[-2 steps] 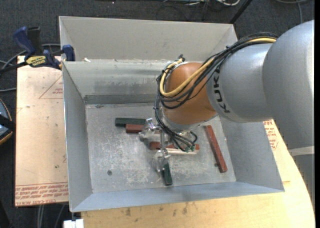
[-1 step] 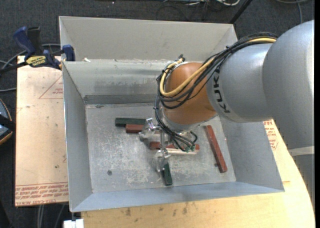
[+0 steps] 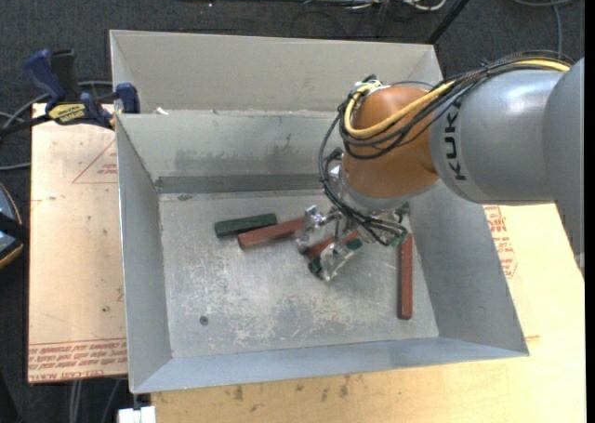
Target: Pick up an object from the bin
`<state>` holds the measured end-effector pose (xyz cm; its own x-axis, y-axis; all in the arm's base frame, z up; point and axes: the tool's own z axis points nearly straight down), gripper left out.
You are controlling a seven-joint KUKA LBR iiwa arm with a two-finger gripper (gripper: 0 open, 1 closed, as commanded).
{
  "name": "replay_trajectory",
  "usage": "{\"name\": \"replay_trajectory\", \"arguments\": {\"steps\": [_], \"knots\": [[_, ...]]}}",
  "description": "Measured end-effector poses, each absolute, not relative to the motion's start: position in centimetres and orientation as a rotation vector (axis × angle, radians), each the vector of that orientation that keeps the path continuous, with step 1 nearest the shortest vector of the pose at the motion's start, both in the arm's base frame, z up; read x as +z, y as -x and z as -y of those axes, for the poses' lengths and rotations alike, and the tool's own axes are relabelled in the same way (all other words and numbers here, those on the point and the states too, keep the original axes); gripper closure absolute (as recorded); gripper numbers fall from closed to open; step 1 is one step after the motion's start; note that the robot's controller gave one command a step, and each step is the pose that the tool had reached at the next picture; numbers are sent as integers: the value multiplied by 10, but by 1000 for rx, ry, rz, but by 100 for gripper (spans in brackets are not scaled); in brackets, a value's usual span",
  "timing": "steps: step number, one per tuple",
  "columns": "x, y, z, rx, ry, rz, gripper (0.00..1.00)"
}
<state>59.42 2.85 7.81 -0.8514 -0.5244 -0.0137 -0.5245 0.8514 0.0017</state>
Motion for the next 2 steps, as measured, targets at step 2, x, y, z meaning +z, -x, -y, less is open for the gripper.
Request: {"name": "replay_trajectory", "arguments": {"steps": [2], "knots": [[215,-620,-17,3,1377,-2821,100]]}}
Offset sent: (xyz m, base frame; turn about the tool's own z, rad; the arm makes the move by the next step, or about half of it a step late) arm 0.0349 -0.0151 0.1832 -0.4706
